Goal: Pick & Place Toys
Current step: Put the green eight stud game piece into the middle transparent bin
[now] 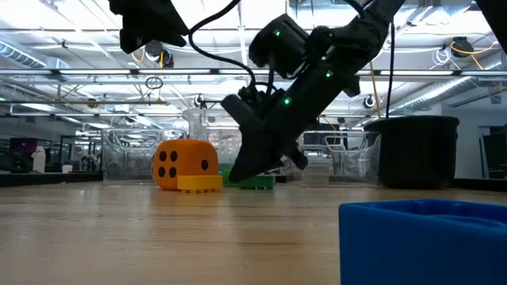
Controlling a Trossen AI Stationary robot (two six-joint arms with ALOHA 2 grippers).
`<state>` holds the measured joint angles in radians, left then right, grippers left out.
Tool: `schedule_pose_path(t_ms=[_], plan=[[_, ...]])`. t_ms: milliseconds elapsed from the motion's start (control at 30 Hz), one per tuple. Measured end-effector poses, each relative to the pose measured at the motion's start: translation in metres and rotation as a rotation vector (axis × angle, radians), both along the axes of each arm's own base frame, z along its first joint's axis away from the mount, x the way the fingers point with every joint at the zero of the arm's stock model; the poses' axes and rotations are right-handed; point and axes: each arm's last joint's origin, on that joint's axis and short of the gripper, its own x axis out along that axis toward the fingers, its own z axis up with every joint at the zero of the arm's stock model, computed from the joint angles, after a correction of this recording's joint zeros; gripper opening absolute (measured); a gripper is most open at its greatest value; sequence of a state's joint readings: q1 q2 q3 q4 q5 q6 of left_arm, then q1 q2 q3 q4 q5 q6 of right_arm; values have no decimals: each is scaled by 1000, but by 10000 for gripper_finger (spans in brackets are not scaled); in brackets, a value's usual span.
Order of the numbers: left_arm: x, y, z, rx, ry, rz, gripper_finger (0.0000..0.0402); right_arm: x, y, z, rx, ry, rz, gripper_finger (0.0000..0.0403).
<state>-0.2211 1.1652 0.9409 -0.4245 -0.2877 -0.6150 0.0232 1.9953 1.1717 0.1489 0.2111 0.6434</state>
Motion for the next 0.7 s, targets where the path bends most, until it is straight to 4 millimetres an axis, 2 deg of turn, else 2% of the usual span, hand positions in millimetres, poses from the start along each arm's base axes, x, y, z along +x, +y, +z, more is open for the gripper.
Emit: schedule_pose_path(t_ms=[233, 433, 567, 633, 700], plan=[[0, 0, 0, 9, 2, -7, 97, -2, 36, 14, -47, -42, 117, 0], [0, 0, 0, 13, 1, -9, 97, -2, 36, 26, -167, -53, 170, 0], [1, 0, 1, -9, -18, 4, 97, 3, 43, 43, -269, -23, 207, 0], [3, 0, 6, -28, -70, 11, 97, 8, 47, 54, -317, -8, 224, 0], [1, 0, 19, -37, -176, 2, 97, 12, 51, 65, -346, 3, 251, 0]])
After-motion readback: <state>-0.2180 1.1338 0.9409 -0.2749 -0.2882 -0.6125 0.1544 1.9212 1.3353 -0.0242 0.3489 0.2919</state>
